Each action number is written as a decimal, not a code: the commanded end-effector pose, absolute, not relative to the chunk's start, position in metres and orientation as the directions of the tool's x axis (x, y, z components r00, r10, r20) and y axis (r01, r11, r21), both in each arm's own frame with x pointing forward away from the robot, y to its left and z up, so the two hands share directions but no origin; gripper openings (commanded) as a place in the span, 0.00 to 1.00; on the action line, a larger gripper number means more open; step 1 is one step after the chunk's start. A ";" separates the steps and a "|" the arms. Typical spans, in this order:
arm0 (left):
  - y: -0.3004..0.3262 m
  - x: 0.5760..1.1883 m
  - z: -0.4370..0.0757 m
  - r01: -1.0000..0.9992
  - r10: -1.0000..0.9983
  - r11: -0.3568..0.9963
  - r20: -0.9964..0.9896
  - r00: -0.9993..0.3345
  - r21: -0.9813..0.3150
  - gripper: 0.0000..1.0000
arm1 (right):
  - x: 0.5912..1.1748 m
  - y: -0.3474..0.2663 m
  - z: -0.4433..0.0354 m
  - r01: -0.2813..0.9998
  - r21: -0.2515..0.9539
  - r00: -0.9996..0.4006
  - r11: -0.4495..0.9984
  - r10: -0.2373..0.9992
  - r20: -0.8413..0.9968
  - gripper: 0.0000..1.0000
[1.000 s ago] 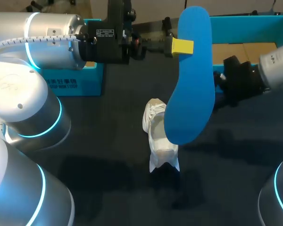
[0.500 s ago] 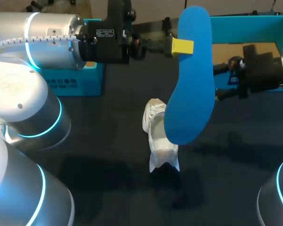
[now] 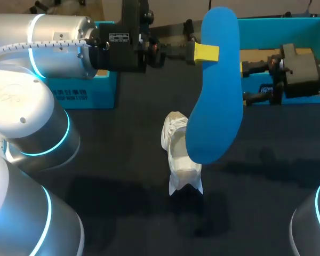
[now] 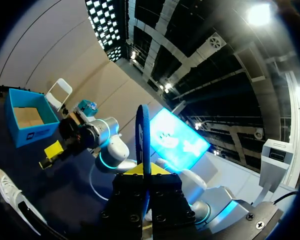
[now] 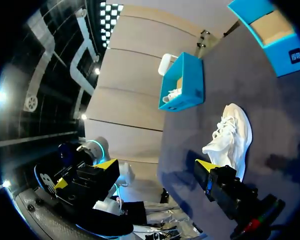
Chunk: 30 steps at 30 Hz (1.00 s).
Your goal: Take the shoe out of the shoebox, open the shoe tongue, remove and reinsert the insole, then place the shoe into the shoebox
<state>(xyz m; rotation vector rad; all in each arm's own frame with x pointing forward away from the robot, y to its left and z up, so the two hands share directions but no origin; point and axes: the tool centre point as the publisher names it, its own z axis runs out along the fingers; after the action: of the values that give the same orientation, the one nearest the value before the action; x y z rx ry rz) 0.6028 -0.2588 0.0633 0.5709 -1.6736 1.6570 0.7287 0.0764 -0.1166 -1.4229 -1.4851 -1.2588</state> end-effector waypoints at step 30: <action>-0.228 0.602 0.046 -0.493 0.215 0.056 0.493 -0.843 -0.868 0.00 | 0.733 0.080 -0.112 0.984 0.163 -0.134 -0.076 0.299 0.945 1.00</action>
<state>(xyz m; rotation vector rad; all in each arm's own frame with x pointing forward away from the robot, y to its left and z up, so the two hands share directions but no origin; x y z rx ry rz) 0.6045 -0.2486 0.0524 0.3176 -1.8092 1.8290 0.7319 0.0786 -0.1116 -1.4293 -1.4952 -1.2443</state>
